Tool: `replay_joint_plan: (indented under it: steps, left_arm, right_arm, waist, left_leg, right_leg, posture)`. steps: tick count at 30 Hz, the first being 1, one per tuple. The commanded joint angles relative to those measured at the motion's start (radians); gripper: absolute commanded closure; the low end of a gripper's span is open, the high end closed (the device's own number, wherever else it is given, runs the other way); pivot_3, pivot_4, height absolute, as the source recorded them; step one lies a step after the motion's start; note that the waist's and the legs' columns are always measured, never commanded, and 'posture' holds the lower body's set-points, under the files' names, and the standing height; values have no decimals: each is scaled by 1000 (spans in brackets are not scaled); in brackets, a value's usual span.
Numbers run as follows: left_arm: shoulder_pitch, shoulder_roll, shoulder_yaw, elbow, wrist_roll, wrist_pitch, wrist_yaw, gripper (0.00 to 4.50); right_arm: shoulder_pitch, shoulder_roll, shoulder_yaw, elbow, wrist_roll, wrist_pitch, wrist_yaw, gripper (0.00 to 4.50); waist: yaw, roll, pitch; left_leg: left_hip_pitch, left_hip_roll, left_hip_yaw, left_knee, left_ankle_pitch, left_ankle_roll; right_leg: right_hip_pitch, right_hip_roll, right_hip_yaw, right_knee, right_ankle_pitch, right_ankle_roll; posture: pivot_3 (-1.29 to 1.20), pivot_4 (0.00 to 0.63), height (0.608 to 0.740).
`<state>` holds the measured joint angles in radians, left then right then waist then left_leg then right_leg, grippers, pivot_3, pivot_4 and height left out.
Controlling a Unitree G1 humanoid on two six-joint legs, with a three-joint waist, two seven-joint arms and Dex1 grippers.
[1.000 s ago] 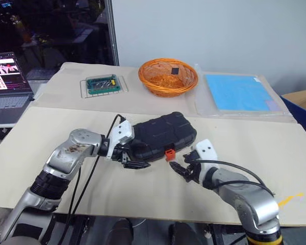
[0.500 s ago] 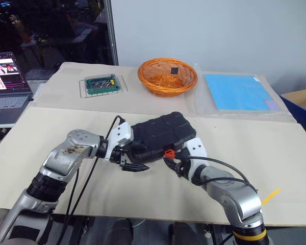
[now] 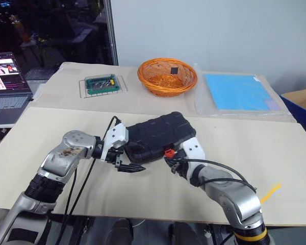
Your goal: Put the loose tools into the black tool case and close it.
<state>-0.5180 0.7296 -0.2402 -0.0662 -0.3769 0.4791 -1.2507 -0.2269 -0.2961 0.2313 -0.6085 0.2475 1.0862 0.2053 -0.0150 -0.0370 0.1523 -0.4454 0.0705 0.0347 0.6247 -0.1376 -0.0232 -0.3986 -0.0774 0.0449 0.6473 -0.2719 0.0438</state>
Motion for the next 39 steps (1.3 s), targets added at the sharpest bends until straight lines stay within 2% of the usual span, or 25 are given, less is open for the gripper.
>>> replay_joint_plan:
  steps: [1, 6, 8, 13, 20, 23, 31, 32, 39]
  left_arm:
    - [30, 2, -53, 46, 63, 28, 15, 0]
    - [13, -22, -70, 38, 74, 44, 28, 0]
    - [6, -34, -79, 31, 79, 56, 35, 0]
    - [5, -42, -72, 2, 70, 91, 48, 0]
    - [9, -34, -58, -22, 61, 120, 52, 0]
    - [7, -34, -57, -27, 62, 125, 56, 0]
    - [8, -32, -56, -17, 68, 116, 53, 0]
    - [9, -32, -56, -15, 69, 114, 52, 0]
    - [22, -33, -57, -28, 70, 118, 61, 0]
  right_arm:
    - [-63, -10, 1, -71, -15, 10, -5, 3332]
    - [-100, 11, -3, -23, -7, 27, 2, 3332]
    - [-104, 59, -37, 22, 19, 22, 4, 2329]
    - [-98, 41, -60, 7, 19, 40, 12, 779]
    - [-35, -27, -174, -145, 105, 174, 67, 779]
    - [-23, -21, -186, -142, 117, 184, 64, 1509]
    - [-94, 49, -134, 29, 76, 77, 36, 4294]
    - [-110, 60, -126, 60, 68, 56, 33, 4442]
    - [-134, 90, -135, 113, 62, -22, 39, 4442]
  waist:
    - [0, 0, 0]
    - [0, 0, 0]
    - [-2, 0, 0]
    - [-2, 0, 0]
    - [3, 0, 0]
    - [2, 0, 0]
    - [0, 0, 0]
    - [-1, 0, 0]
    - [-20, 0, 0]
  left_leg:
    - [0, 0, 0, 0, 0, 0]
    - [0, 0, 0, 0, 0, 0]
    - [0, 0, 0, 0, 0, 0]
    - [1, 1, 0, 0, 0, 0]
    - [-1, 1, 1, 0, 0, 0]
    - [-1, 1, 1, -2, 0, 0]
    - [-1, 1, 1, -1, 0, 0]
    - [-1, 1, 1, -1, 0, 0]
    - [0, 1, 1, -2, 0, 0]
  right_leg:
    - [0, 0, 0, 0, 0, 0]
    - [-1, 0, 0, 0, 0, 0]
    - [-1, 0, 0, 0, 0, 0]
    - [-1, 1, 0, 0, 1, -1]
    - [-4, 0, 0, -1, 1, -1]
    - [-2, 0, 0, 0, 0, -1]
    - [-4, 0, 0, -1, 0, -1]
    - [-4, 0, 0, -1, 0, -1]
    - [-4, 0, 0, 0, 3, -4]
  posture:
    - [0, 150, 740]
    - [0, 150, 740]
    - [0, 150, 740]
    - [0, 150, 740]
    - [0, 150, 740]
    - [0, 150, 740]
    - [0, 150, 740]
    - [0, 150, 740]
    - [0, 150, 740]
